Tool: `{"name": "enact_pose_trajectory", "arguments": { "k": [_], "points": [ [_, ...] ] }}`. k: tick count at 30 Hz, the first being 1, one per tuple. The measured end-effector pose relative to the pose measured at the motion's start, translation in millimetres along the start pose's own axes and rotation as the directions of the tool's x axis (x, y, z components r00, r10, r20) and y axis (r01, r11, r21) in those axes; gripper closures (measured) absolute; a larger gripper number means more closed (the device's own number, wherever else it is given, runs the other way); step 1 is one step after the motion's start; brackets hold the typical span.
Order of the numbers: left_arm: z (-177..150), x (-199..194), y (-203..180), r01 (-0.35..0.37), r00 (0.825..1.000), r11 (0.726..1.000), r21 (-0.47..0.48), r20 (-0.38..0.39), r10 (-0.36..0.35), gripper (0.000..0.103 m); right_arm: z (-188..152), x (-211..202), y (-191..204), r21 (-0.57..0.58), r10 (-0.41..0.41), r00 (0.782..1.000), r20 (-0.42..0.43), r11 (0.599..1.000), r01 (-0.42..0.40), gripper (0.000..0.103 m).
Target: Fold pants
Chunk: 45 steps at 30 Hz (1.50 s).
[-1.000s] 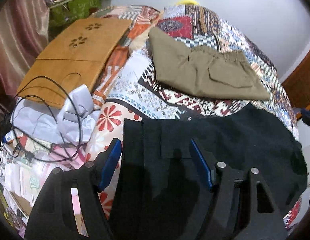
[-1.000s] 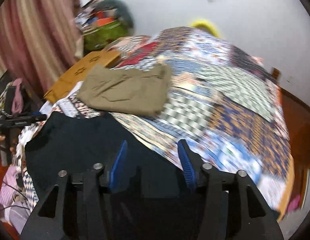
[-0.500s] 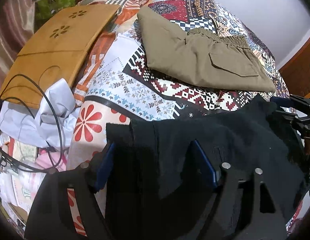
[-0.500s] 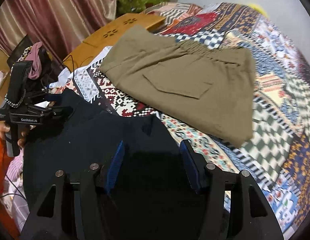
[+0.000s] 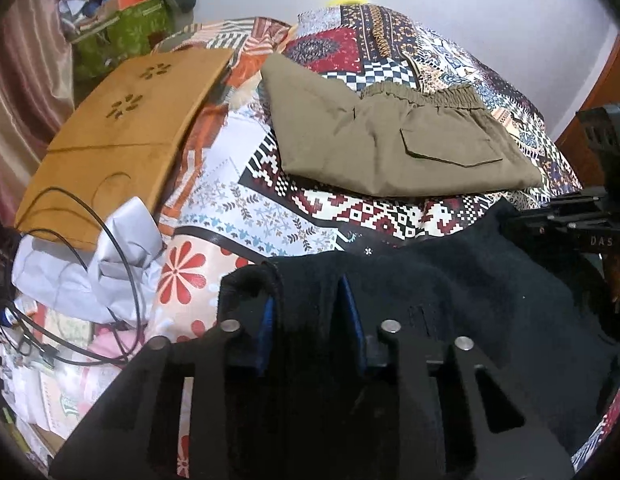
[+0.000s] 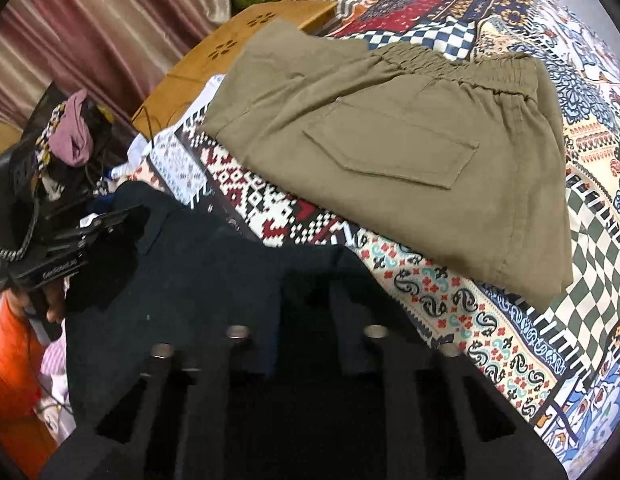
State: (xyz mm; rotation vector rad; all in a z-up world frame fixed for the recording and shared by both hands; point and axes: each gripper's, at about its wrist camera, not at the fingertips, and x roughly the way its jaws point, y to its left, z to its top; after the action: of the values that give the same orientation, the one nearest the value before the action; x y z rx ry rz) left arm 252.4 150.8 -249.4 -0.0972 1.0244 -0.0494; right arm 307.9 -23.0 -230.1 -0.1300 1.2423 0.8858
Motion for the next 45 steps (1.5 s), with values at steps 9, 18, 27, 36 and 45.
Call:
{"name": "enact_pose_trajectory", "arguments": {
  "k": [9,18,27,36,45],
  "points": [
    [11.5,-9.4,-0.9,-0.111,0.991,0.992,0.064,0.083,0.105,0.084,8.7,-25.5,15.5,-0.083,-0.123,0.974,0.191,0.987,0.141,0.098],
    [16.2,2.4,7.3,-0.133,0.991,0.99,0.055,0.017,0.132,0.074,6.4,-18.4,-3.5,0.008,-0.16,0.981,0.111,0.987,0.16,0.089],
    [-3.3,-78.1,22.5,-0.081,0.991,0.997,-0.011,0.106,0.081,0.048,-47.1,-116.0,-10.8,0.084,-0.225,0.936,0.269,0.974,0.21,0.064],
    [-61.6,-83.0,24.8,-0.038,0.999,0.995,-0.093,0.012,0.039,0.047,-142.6,-179.2,-24.1,0.217,-0.378,0.873,0.31,0.922,0.322,0.063],
    [-95.2,-63.5,17.7,-0.104,0.994,0.984,-0.146,-0.059,0.097,0.047,-259.9,-223.6,-49.1,0.468,-0.528,0.811,0.253,0.8,0.375,0.056]
  ]
}}
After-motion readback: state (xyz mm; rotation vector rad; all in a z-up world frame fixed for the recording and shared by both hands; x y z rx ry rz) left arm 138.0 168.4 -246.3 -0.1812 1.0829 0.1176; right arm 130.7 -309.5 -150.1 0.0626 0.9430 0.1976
